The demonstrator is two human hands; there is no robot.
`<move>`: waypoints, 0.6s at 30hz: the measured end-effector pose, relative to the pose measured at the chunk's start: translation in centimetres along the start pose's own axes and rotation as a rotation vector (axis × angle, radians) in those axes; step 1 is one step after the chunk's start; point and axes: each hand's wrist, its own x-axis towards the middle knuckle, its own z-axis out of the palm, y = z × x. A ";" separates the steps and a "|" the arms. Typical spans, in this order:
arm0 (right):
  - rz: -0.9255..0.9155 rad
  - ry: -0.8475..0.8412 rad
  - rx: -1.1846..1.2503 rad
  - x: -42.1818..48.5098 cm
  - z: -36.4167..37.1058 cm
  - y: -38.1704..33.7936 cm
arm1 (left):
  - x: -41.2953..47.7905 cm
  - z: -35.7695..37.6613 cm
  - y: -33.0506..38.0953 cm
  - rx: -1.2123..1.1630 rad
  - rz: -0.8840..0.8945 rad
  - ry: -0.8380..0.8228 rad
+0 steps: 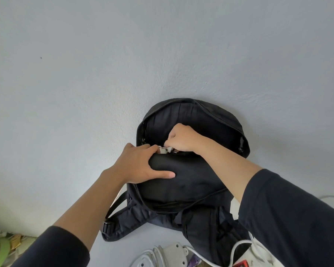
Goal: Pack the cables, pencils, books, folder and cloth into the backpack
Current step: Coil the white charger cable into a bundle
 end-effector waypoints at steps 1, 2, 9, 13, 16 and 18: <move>-0.033 0.021 0.072 -0.1 0.3 0.5 | 0.1 0.0 0.0 -0.015 0.006 -0.010; -0.063 0.068 0.152 -0.2 0.7 0.8 | 0.1 0.1 0.0 -0.033 0.009 -0.002; -0.180 0.210 0.295 0.0 4.0 0.0 | -2.9 4.6 0.6 -0.189 0.042 0.430; -0.154 -0.044 0.086 0.6 2.9 -0.6 | -3.5 4.9 0.3 -0.256 0.032 0.537; -0.176 -0.246 0.010 0.5 1.4 0.1 | -3.5 4.5 0.1 -0.289 0.036 0.516; -0.216 -0.254 -0.026 0.1 1.2 0.9 | -3.4 4.3 0.2 -0.328 0.028 0.495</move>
